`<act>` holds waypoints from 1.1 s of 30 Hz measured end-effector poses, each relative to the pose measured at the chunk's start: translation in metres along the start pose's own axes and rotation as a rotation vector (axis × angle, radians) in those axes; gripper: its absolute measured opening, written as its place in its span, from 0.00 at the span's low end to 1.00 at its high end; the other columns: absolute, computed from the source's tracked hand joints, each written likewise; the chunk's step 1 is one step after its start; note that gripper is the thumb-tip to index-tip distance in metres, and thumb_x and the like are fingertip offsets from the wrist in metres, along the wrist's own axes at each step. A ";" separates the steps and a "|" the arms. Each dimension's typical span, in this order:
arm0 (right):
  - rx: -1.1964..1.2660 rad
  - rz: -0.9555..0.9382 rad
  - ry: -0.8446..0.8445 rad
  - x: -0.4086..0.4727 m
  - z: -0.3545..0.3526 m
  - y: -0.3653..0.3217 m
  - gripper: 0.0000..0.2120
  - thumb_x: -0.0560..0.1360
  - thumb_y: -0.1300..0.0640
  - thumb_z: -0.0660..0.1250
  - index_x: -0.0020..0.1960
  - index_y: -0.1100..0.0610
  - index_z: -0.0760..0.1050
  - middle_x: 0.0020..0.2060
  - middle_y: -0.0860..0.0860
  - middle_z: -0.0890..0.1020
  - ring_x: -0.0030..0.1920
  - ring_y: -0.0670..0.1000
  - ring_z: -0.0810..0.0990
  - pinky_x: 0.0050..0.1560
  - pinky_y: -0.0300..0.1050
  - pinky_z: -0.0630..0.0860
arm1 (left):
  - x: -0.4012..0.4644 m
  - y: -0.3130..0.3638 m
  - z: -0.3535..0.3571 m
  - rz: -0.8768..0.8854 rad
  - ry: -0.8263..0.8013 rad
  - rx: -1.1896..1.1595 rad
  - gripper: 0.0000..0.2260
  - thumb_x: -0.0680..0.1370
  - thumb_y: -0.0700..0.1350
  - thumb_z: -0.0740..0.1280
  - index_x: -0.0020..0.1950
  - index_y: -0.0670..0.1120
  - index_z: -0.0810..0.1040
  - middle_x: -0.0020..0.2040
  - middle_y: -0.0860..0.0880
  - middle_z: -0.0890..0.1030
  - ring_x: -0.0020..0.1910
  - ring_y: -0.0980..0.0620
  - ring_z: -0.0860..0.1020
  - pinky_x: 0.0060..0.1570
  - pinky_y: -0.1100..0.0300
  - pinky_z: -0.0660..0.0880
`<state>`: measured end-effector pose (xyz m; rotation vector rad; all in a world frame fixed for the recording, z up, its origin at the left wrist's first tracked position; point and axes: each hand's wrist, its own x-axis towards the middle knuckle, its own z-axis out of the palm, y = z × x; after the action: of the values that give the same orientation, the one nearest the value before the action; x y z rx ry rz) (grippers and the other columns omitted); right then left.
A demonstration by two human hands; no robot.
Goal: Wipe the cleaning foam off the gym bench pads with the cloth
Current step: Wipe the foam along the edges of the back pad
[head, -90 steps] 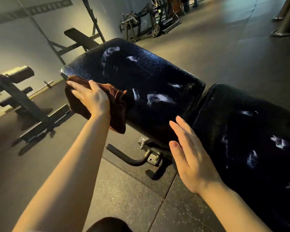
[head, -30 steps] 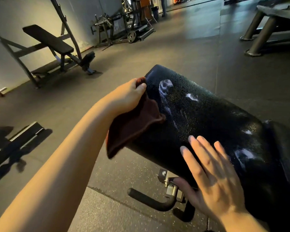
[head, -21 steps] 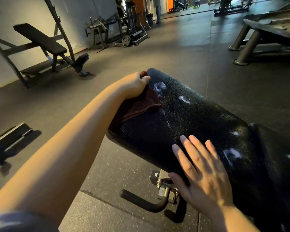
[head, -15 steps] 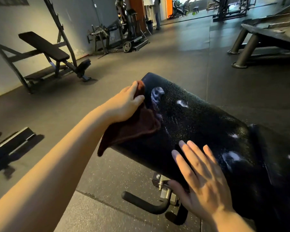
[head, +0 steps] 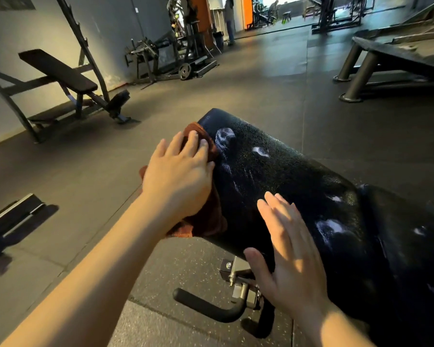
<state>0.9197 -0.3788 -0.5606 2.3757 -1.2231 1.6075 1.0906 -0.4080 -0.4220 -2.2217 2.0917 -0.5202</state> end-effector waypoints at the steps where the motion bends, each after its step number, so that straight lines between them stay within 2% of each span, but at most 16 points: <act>1: 0.022 0.017 0.008 -0.001 0.000 -0.001 0.26 0.80 0.40 0.49 0.73 0.51 0.53 0.73 0.47 0.57 0.76 0.39 0.47 0.69 0.58 0.54 | 0.006 0.009 0.003 0.022 0.017 0.041 0.25 0.83 0.54 0.45 0.79 0.46 0.51 0.80 0.46 0.50 0.78 0.45 0.48 0.75 0.49 0.47; 3: 0.128 0.083 0.000 -0.005 -0.002 0.001 0.26 0.80 0.40 0.50 0.74 0.50 0.54 0.73 0.48 0.61 0.76 0.42 0.52 0.72 0.55 0.60 | 0.009 0.028 0.011 0.075 0.025 0.066 0.25 0.84 0.53 0.44 0.79 0.44 0.51 0.80 0.44 0.50 0.78 0.45 0.47 0.75 0.49 0.46; 6: 0.307 0.145 0.005 -0.007 -0.007 0.007 0.25 0.81 0.43 0.51 0.75 0.52 0.57 0.74 0.50 0.62 0.75 0.51 0.60 0.72 0.49 0.61 | -0.005 0.049 0.019 0.121 -0.007 0.084 0.25 0.84 0.52 0.44 0.79 0.43 0.49 0.80 0.44 0.49 0.78 0.46 0.46 0.75 0.48 0.44; 9: 0.497 0.212 0.045 -0.002 -0.012 0.011 0.23 0.82 0.44 0.52 0.74 0.51 0.59 0.73 0.54 0.64 0.74 0.50 0.62 0.71 0.41 0.62 | -0.015 0.055 0.013 0.104 0.009 -0.040 0.26 0.83 0.54 0.47 0.79 0.44 0.51 0.79 0.44 0.51 0.78 0.46 0.47 0.75 0.49 0.44; 11: 0.464 0.238 0.052 0.006 -0.015 0.007 0.23 0.82 0.42 0.51 0.73 0.50 0.61 0.73 0.55 0.64 0.74 0.46 0.61 0.71 0.38 0.61 | -0.021 0.051 0.001 0.047 0.135 -0.448 0.24 0.82 0.53 0.54 0.77 0.47 0.59 0.78 0.48 0.60 0.77 0.51 0.56 0.75 0.53 0.51; 13: 0.395 0.284 -0.013 0.034 -0.019 -0.012 0.23 0.80 0.41 0.51 0.74 0.44 0.59 0.75 0.46 0.57 0.75 0.43 0.54 0.73 0.41 0.56 | -0.033 0.038 -0.014 -0.032 0.358 -0.913 0.17 0.80 0.48 0.60 0.68 0.49 0.73 0.68 0.54 0.73 0.68 0.59 0.69 0.69 0.57 0.65; 15: 0.328 0.321 -0.169 0.078 -0.012 -0.036 0.30 0.79 0.38 0.50 0.77 0.46 0.49 0.77 0.44 0.48 0.76 0.44 0.43 0.75 0.47 0.48 | -0.048 0.019 -0.024 -0.090 0.664 -1.060 0.12 0.77 0.46 0.62 0.57 0.50 0.79 0.55 0.58 0.79 0.57 0.63 0.75 0.59 0.62 0.71; 17: 0.278 0.408 -0.441 0.133 0.015 -0.051 0.36 0.78 0.35 0.49 0.78 0.50 0.42 0.78 0.50 0.41 0.76 0.49 0.37 0.76 0.50 0.40 | -0.055 -0.002 -0.023 -0.183 0.758 -1.098 0.09 0.78 0.48 0.62 0.55 0.51 0.79 0.52 0.57 0.79 0.54 0.62 0.76 0.56 0.64 0.72; 18: 0.244 0.434 -0.558 0.155 0.031 -0.057 0.38 0.77 0.33 0.49 0.78 0.52 0.41 0.78 0.53 0.41 0.77 0.52 0.37 0.75 0.51 0.38 | -0.055 -0.011 -0.019 -0.259 0.728 -1.167 0.08 0.79 0.49 0.62 0.56 0.51 0.78 0.53 0.56 0.79 0.55 0.61 0.76 0.57 0.63 0.72; 20: 0.080 0.387 -0.692 0.169 0.058 -0.064 0.39 0.77 0.32 0.46 0.79 0.54 0.41 0.78 0.56 0.42 0.77 0.55 0.38 0.75 0.53 0.36 | -0.052 -0.025 -0.005 -0.437 0.541 -1.414 0.12 0.81 0.55 0.59 0.61 0.52 0.75 0.58 0.54 0.78 0.61 0.56 0.75 0.63 0.56 0.70; 23: 0.042 0.142 -0.701 0.147 0.064 -0.060 0.32 0.81 0.39 0.44 0.79 0.53 0.41 0.78 0.53 0.42 0.77 0.51 0.37 0.75 0.49 0.34 | -0.049 -0.027 0.015 -0.620 0.232 -1.661 0.19 0.79 0.64 0.50 0.63 0.59 0.72 0.67 0.51 0.73 0.68 0.49 0.71 0.69 0.46 0.65; 25: 0.129 -0.032 -0.699 0.125 0.045 -0.052 0.27 0.83 0.44 0.45 0.78 0.51 0.42 0.78 0.50 0.43 0.76 0.47 0.37 0.75 0.44 0.34 | -0.050 -0.023 0.018 -0.655 0.189 -1.848 0.22 0.78 0.67 0.49 0.60 0.59 0.75 0.68 0.50 0.74 0.66 0.49 0.73 0.67 0.48 0.68; 26: 0.149 -0.110 -0.684 0.114 0.038 -0.045 0.26 0.83 0.45 0.45 0.78 0.49 0.42 0.78 0.48 0.43 0.76 0.44 0.37 0.74 0.41 0.33 | -0.051 -0.023 0.018 -0.655 0.188 -1.891 0.24 0.78 0.67 0.49 0.63 0.58 0.75 0.70 0.49 0.73 0.67 0.48 0.73 0.66 0.48 0.68; 29: 0.149 -0.263 -0.705 0.085 0.013 -0.015 0.27 0.80 0.41 0.42 0.76 0.45 0.40 0.76 0.44 0.43 0.75 0.40 0.36 0.72 0.35 0.32 | -0.054 -0.025 0.020 -0.613 0.137 -1.897 0.29 0.78 0.68 0.47 0.70 0.54 0.71 0.70 0.49 0.73 0.67 0.47 0.73 0.70 0.46 0.64; 31: 0.122 -0.274 -0.726 0.063 -0.005 0.010 0.27 0.80 0.38 0.42 0.76 0.42 0.39 0.76 0.43 0.43 0.76 0.41 0.38 0.73 0.35 0.34 | -0.054 -0.023 0.024 -0.604 0.124 -1.802 0.29 0.78 0.67 0.46 0.66 0.53 0.75 0.65 0.51 0.78 0.64 0.50 0.75 0.72 0.46 0.62; 33: 0.081 -0.279 -0.716 0.045 -0.020 0.028 0.27 0.81 0.38 0.43 0.77 0.41 0.40 0.77 0.42 0.43 0.77 0.43 0.41 0.73 0.36 0.37 | -0.053 -0.018 0.028 -0.611 0.179 -1.714 0.28 0.79 0.66 0.46 0.62 0.54 0.77 0.63 0.52 0.79 0.63 0.51 0.76 0.72 0.48 0.61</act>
<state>0.8947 -0.4163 -0.5263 3.1249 -0.8099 0.7491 1.1135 -0.3598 -0.4549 -3.5200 1.9784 1.9115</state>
